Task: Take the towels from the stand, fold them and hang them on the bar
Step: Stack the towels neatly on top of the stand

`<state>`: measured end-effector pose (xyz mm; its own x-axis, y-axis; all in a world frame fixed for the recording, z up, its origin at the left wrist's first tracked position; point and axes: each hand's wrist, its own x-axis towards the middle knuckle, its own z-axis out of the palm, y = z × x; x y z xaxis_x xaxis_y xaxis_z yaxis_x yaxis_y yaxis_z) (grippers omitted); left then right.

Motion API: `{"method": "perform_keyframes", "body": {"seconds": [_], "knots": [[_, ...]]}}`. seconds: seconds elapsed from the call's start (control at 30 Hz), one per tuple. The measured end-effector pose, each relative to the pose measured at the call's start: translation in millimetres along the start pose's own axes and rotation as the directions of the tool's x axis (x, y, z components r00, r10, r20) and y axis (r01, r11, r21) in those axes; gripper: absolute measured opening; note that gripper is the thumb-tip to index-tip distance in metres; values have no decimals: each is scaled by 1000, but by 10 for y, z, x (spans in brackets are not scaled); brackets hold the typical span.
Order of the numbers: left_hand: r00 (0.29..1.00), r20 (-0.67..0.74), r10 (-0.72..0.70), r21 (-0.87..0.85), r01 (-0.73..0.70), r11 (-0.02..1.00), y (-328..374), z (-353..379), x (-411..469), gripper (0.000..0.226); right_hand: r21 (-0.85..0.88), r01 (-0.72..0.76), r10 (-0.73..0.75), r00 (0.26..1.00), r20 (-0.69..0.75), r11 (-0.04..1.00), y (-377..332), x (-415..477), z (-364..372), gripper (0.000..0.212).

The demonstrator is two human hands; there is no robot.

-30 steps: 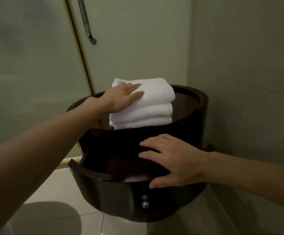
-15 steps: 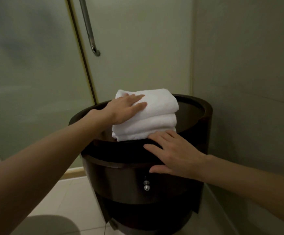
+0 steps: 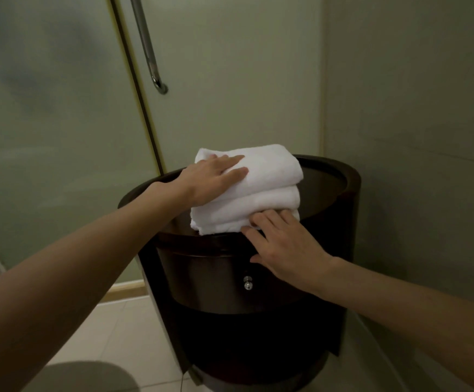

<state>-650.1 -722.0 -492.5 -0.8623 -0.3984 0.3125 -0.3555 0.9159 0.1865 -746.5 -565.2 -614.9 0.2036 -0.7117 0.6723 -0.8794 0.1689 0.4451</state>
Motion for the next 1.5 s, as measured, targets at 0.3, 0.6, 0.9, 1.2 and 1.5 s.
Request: {"method": "perform_keyframes", "body": {"seconds": [0.3, 0.6, 0.9, 1.2, 1.5], "knots": [[999, 16, -30, -9, 30, 1000, -41, 4, 15, 67, -35, -27, 23, 995, -97, 999, -39, 21, 22, 31], [1000, 11, -5, -40, 6, 999, -75, 22, 41, 51, -59, -30, 22, 990, -141, 998, -43, 40, 49, 26], [977, -164, 134, 131, -113, 985, -63, -18, -128, 54, 18, 23, -23, 1000, 11, 1000, 81, -26, -153, 57], [908, -413, -75, -247, -33, 968, -147, 343, -638, 68, 253, -380, 414, 905, -100, 890, 271, -150, -379, 37], [855, -380, -354, -648, 27, 761, -8, 360, -430, 64, 528, -593, 583, 785, 210, 609, 608, 192, -513, 78]]}}
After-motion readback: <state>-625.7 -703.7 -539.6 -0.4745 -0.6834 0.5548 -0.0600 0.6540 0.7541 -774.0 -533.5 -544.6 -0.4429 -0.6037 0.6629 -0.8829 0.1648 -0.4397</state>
